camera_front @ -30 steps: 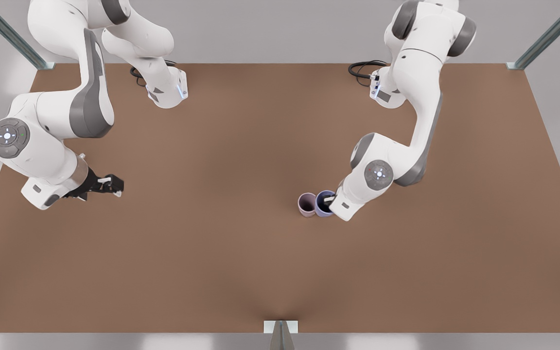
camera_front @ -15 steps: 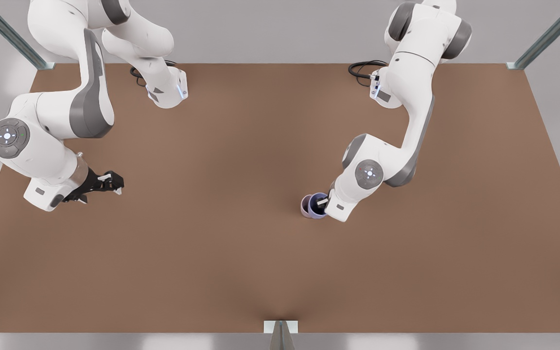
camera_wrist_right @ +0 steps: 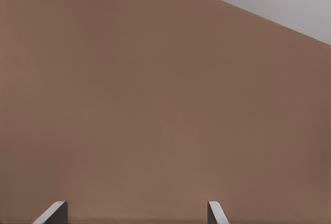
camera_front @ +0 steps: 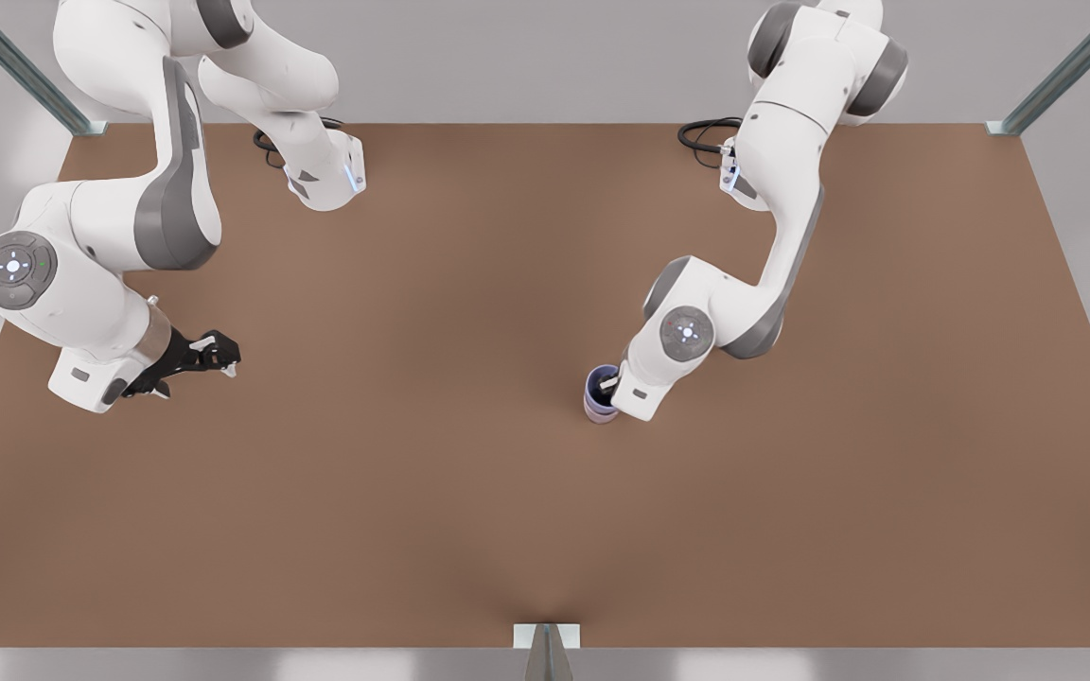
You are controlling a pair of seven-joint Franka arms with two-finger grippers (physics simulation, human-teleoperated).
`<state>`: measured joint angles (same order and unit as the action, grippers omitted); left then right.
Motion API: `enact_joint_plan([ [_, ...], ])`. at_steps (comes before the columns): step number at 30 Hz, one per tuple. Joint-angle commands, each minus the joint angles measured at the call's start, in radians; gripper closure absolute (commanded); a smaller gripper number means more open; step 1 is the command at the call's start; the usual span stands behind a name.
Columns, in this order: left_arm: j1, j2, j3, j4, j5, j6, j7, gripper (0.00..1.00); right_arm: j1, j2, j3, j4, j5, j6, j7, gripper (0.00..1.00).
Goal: Stack the cups, with the pink cup at the bottom and the purple cup at the top
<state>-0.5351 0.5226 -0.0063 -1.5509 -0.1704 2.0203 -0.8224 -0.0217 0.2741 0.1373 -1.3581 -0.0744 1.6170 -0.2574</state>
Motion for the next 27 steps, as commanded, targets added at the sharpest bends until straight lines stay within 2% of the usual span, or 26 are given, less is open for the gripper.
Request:
enact_joint_plan([
  [1, 0.000, 0.004, 0.000, 0.000, 0.000, 0.002, -0.046, 0.79, -0.001, -0.001, -0.001, 0.000, 0.001, 0.000, -0.049, 0.00],
  [16, 0.000, 0.013, 0.000, -0.015, 0.002, 0.008, -0.044, 0.78, 0.000, -0.001, -0.001, 0.000, 0.001, -0.002, -0.049, 0.00],
  [18, 0.000, 0.017, 0.000, -0.015, 0.002, 0.008, -0.044, 0.66, 0.000, -0.001, 0.001, 0.002, 0.001, 0.000, -0.049, 0.00],
  [19, 0.000, 0.017, 0.000, -0.015, 0.002, 0.008, -0.044, 0.63, 0.000, -0.001, 0.001, 0.002, 0.001, 0.000, -0.049, 0.00],
  [24, 0.001, 0.017, 0.000, -0.015, 0.002, 0.006, -0.044, 0.57, 0.000, -0.001, 0.001, 0.000, 0.001, 0.000, -0.049, 0.00],
  [25, 0.001, 0.017, 0.000, -0.015, 0.002, 0.006, -0.044, 0.54, 0.000, -0.001, 0.001, 0.000, 0.001, 0.000, -0.049, 0.00],
  [26, 0.001, 0.016, 0.000, -0.015, 0.002, 0.006, -0.044, 0.36, 0.000, -0.001, -0.001, 0.001, 0.001, 0.000, -0.049, 0.00],
  [27, 0.001, 0.016, 0.000, -0.015, 0.003, 0.006, -0.043, 0.01, 0.000, -0.001, -0.001, 0.000, 0.001, 0.000, -0.051, 0.00],
])
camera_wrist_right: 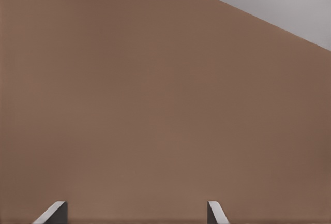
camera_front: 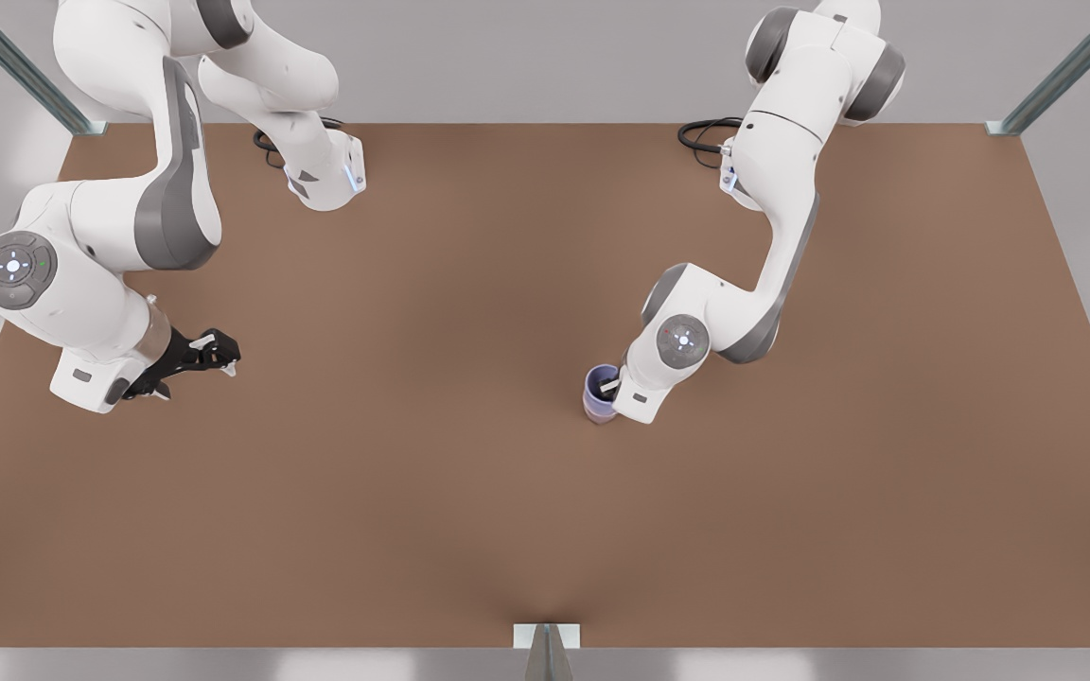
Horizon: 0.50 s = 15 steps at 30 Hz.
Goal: Stack the cups, with the pink cup at the bottom and the purple cup at the top
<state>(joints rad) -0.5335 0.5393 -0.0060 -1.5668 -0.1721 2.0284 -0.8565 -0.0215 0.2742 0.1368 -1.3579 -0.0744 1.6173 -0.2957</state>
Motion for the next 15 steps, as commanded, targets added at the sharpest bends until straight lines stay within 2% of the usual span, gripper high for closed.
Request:
enact_joint_plan([
  [1, 0.000, -0.002, 0.000, 0.001, 0.005, -0.004, -0.009, 0.00, 0.000, -0.001, 0.000, 0.000, 0.001, -0.001, -0.013, 0.00],
  [13, 0.026, -0.030, 0.000, -0.013, 0.005, -0.023, 0.043, 0.00, -0.002, 0.003, 0.000, 0.000, 0.002, -0.004, -0.013, 0.00],
  [14, 0.032, -0.047, 0.007, -0.004, 0.005, -0.071, 0.065, 0.00, -0.005, 0.003, 0.000, 0.000, 0.002, -0.004, -0.013, 0.00],
  [15, 0.065, -0.070, 0.037, 0.077, 0.005, -0.282, 0.216, 0.00, -0.005, 0.003, 0.000, 0.000, 0.002, -0.004, -0.013, 0.00],
])
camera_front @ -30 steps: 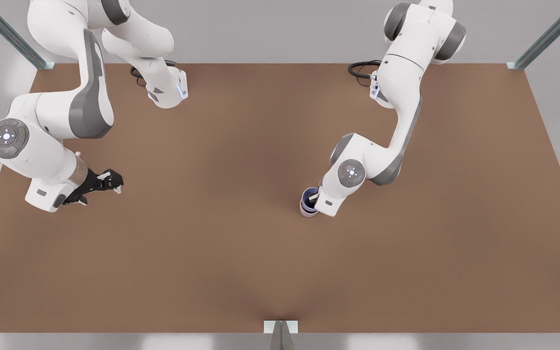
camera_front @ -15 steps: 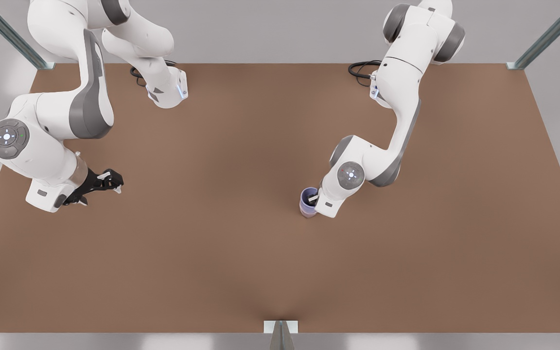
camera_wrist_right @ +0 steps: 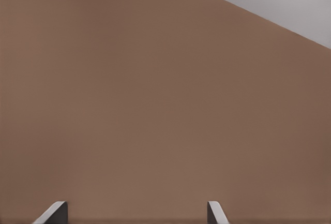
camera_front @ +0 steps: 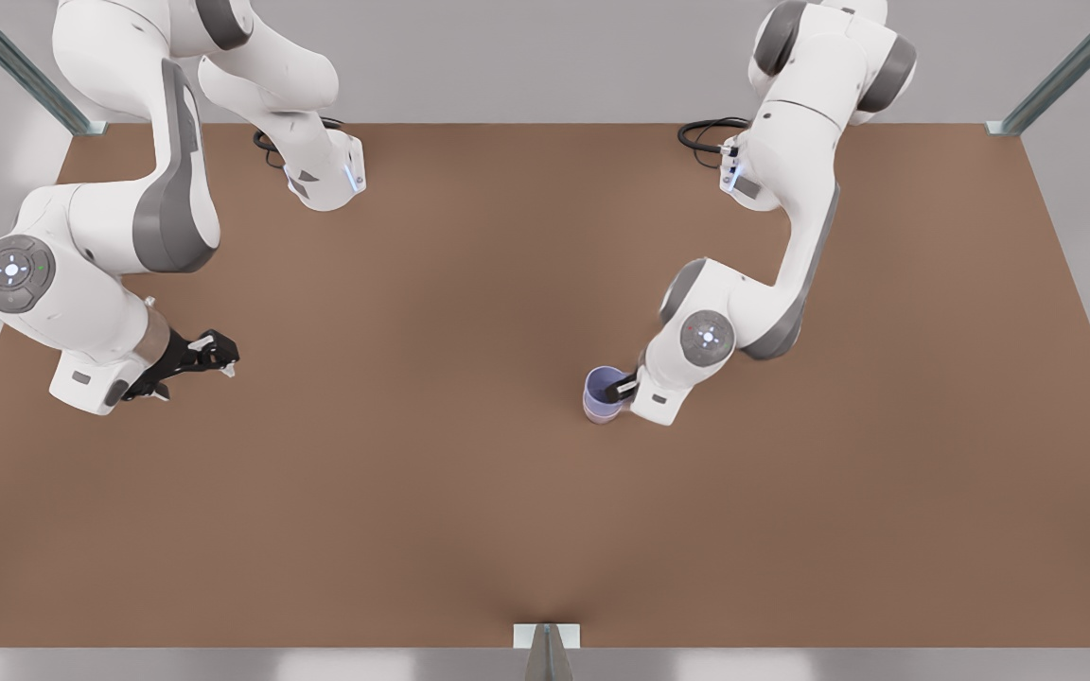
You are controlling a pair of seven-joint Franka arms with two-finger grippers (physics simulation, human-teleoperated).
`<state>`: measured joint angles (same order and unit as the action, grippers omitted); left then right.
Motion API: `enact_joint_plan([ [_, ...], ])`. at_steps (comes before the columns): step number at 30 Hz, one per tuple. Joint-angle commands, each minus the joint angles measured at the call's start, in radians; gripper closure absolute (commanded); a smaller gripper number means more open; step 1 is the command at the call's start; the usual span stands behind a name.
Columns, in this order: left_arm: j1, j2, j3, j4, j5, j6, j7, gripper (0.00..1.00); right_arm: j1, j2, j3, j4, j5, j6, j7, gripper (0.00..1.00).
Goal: Stack the cups, with the pink cup at the bottom and the purple cup at the top
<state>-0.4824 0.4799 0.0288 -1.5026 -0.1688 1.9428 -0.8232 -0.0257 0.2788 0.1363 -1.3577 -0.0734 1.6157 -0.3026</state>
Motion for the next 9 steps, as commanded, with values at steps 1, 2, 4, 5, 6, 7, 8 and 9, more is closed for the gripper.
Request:
enact_joint_plan([
  [1, 0.054, -0.035, 0.081, 0.114, 0.005, -0.422, 0.482, 0.00, 0.004, -0.001, 0.000, 0.002, 0.001, 0.001, -0.004, 0.00],
  [2, 0.053, -0.041, 0.164, 0.174, 0.031, -0.511, 0.640, 0.00, 0.004, 0.000, 0.000, 0.002, 0.001, 0.001, -0.004, 0.00],
  [4, 0.093, -0.121, 0.210, 0.194, 0.172, -0.550, 0.872, 0.00, 0.006, 0.000, 0.000, 0.002, 0.003, 0.001, -0.004, 0.00],
  [5, 0.134, -0.208, 0.209, 0.119, 0.154, -0.515, 0.862, 0.00, 0.006, 0.000, 0.000, 0.002, 0.003, 0.001, -0.004, 0.00],
  [6, 0.157, -0.254, 0.200, 0.062, 0.154, -0.470, 0.860, 0.00, 0.006, 0.000, 0.000, 0.002, 0.003, 0.001, -0.004, 0.00],
  [7, 0.156, -0.244, 0.200, 0.070, 0.154, -0.481, 0.857, 0.00, 0.006, 0.000, 0.000, 0.002, 0.003, 0.001, -0.004, 0.00],
  [8, 0.153, -0.222, 0.200, 0.093, 0.152, -0.502, 0.857, 0.00, 0.006, 0.000, 0.000, 0.002, 0.003, 0.001, -0.004, 0.00],
  [9, 0.153, -0.205, 0.200, 0.111, 0.150, -0.533, 0.855, 0.00, 0.006, 0.000, 0.000, 0.002, 0.003, 0.001, -0.003, 0.00],
])
